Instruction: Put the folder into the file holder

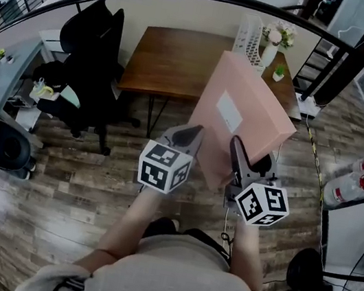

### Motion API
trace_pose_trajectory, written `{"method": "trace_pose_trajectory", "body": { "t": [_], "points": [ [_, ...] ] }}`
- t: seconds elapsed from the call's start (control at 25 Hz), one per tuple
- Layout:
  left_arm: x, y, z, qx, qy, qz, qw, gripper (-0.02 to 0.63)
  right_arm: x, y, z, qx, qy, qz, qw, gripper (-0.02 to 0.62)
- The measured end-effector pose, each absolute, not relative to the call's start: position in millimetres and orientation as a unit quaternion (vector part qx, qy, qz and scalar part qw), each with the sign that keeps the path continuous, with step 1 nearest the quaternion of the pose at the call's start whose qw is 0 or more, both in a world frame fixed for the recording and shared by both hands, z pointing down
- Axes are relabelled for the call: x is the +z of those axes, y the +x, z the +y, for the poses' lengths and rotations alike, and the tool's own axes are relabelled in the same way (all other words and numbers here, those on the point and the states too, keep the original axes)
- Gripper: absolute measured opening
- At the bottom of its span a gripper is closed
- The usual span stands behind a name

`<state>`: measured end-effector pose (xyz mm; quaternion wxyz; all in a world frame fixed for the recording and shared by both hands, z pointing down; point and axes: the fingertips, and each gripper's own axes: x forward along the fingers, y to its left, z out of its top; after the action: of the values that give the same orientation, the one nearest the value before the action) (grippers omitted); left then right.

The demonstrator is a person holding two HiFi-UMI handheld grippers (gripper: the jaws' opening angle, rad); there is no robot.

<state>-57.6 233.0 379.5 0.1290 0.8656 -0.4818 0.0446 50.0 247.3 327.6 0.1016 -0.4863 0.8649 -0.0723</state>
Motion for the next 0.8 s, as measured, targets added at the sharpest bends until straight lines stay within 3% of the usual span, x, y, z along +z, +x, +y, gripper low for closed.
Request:
{"method": "trace_pose_trajectory", "body": {
  "t": [0.8],
  "points": [
    [395.4,-88.6,219.9,0.023,0.886,-0.438,0.149,0.012,342.2,16.2,220.7,-0.065,-0.501,0.859,0.082,0.287]
  ]
}}
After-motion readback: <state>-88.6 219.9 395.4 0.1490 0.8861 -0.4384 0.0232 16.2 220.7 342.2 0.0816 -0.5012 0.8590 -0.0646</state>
